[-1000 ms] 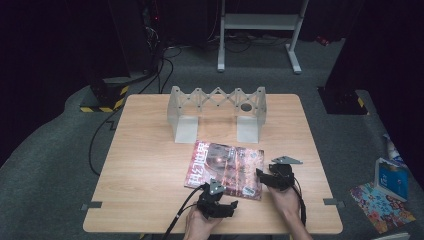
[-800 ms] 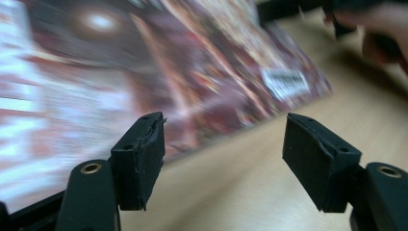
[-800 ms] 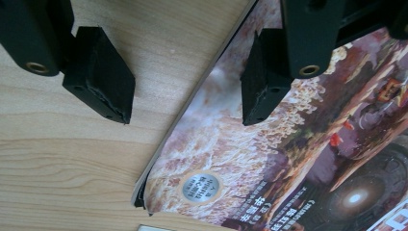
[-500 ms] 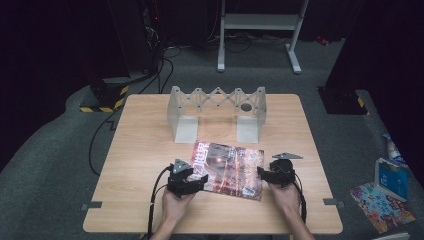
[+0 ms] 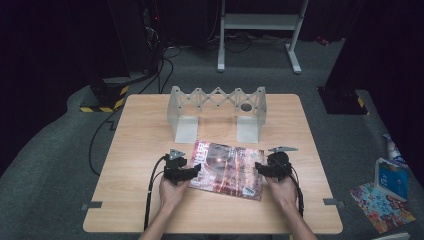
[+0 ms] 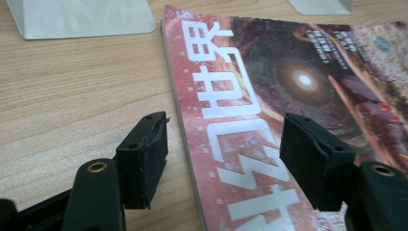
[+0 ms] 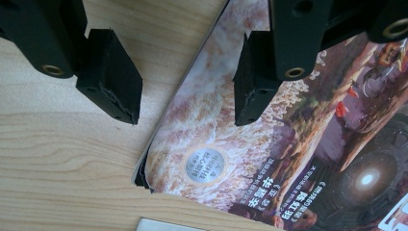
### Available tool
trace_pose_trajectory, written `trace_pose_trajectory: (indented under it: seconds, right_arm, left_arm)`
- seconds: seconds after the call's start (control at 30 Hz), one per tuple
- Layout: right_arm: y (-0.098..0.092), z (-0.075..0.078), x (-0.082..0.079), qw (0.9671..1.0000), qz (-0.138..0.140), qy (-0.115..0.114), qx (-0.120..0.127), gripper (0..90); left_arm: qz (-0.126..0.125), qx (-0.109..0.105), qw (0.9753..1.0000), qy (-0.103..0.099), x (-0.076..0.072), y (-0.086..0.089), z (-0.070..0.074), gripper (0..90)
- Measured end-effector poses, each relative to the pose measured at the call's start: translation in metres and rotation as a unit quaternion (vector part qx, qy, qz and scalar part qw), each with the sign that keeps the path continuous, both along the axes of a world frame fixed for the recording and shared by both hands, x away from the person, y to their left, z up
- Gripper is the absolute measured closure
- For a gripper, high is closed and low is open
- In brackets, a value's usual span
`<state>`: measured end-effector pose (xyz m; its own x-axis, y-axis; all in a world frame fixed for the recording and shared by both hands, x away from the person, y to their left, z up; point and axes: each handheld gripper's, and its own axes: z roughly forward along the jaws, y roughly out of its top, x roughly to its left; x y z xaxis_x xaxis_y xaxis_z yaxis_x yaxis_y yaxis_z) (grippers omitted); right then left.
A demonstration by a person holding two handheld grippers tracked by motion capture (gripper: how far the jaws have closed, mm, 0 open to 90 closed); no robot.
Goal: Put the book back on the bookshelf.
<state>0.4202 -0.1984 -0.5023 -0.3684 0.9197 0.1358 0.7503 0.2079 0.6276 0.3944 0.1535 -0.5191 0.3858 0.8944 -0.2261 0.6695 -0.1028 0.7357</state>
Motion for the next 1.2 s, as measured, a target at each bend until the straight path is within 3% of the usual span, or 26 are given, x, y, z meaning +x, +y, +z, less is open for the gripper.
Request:
trace_pose_trajectory:
  seconds: [0.3, 0.6, 0.83, 0.9, 1.03, 1.2]
  right_arm:
    - [0.007, 0.000, 0.011, 0.9998, -0.010, 0.009, -0.012, 43.2]
    - [0.007, -0.001, 0.020, 0.9992, -0.024, 0.030, -0.009, 42.3]
    - [0.010, 0.000, 0.021, 0.9992, -0.013, 0.039, 0.000, 44.3]
    - [0.013, 0.000, 0.021, 0.9991, -0.012, 0.039, -0.009, 44.0]
    - [0.010, 0.002, 0.021, 0.9989, -0.018, 0.042, 0.008, 46.4]
    - [0.009, 0.008, 0.017, 0.9992, -0.011, 0.029, 0.026, 48.8]
  left_arm:
    - [-0.011, -0.011, 0.9998, -0.009, 0.005, -0.002, -0.006, 36.7]
    - [-0.024, -0.005, 0.9995, -0.020, 0.003, -0.006, -0.008, 36.8]
    - [-0.030, 0.015, 0.9989, -0.033, 0.001, -0.008, -0.009, 36.9]
    - [-0.031, 0.019, 0.9987, -0.035, 0.000, -0.009, -0.009, 36.8]
    - [-0.031, 0.027, 0.9983, -0.040, 0.000, -0.010, -0.009, 37.3]
    - [-0.030, 0.027, 0.9983, -0.041, -0.001, -0.011, -0.010, 37.3]
